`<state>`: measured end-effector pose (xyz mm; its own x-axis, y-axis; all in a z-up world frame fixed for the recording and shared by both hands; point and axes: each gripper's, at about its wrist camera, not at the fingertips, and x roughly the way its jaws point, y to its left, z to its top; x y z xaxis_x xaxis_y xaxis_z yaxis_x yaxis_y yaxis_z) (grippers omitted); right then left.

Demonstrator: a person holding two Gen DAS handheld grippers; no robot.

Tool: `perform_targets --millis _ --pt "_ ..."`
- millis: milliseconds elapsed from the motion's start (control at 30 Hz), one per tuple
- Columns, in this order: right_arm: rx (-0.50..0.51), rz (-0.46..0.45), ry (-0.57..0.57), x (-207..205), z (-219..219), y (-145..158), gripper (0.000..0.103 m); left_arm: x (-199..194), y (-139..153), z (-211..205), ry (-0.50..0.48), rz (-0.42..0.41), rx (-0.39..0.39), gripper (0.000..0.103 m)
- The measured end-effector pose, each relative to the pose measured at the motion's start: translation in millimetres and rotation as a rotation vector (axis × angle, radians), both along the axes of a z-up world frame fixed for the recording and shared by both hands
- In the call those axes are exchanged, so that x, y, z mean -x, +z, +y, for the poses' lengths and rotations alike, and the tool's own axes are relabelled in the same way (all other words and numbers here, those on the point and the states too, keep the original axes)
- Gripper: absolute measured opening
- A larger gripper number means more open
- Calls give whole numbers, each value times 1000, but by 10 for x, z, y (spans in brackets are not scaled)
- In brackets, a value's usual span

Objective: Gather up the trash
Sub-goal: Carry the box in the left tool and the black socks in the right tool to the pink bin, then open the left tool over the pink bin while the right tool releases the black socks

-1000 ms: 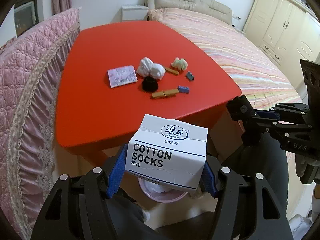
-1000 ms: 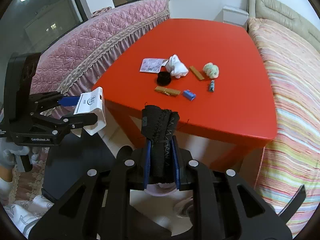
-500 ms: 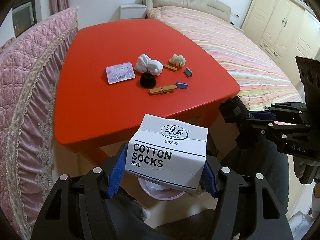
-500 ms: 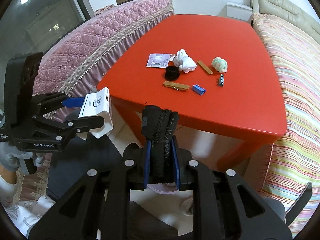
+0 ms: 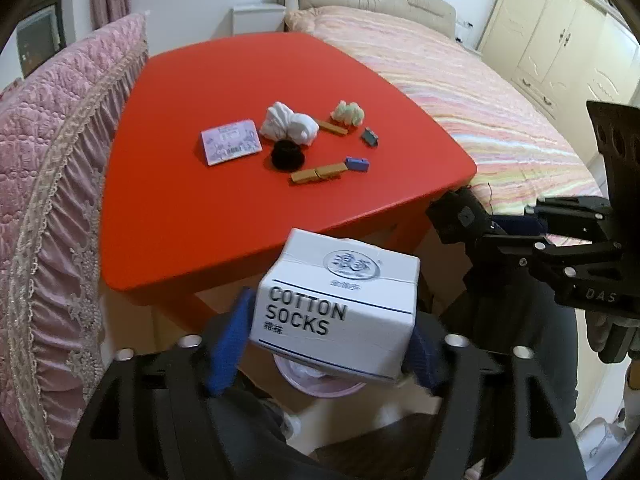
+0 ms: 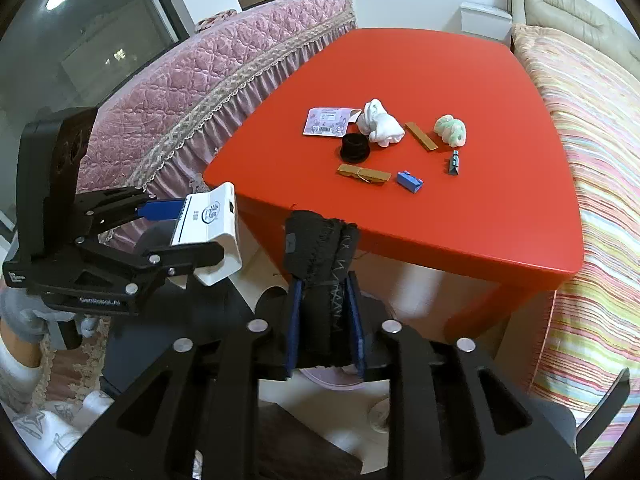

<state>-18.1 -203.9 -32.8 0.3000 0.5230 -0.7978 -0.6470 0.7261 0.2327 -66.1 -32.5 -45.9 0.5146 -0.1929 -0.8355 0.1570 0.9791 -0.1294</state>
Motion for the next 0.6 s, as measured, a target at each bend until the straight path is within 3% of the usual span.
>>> perform_targets --millis 33,200,600 --pt "-1 -6 -6 -1 -6 1 68 4 8 2 1 -12 3 90" --pt "-1 -16 -51 -45 -77 -4 92 -22 -22 75 43 -1 -11 94" --pt "-6 -7 -112 -136 -183 7 98 -30 14 207 107 0 -7 95"
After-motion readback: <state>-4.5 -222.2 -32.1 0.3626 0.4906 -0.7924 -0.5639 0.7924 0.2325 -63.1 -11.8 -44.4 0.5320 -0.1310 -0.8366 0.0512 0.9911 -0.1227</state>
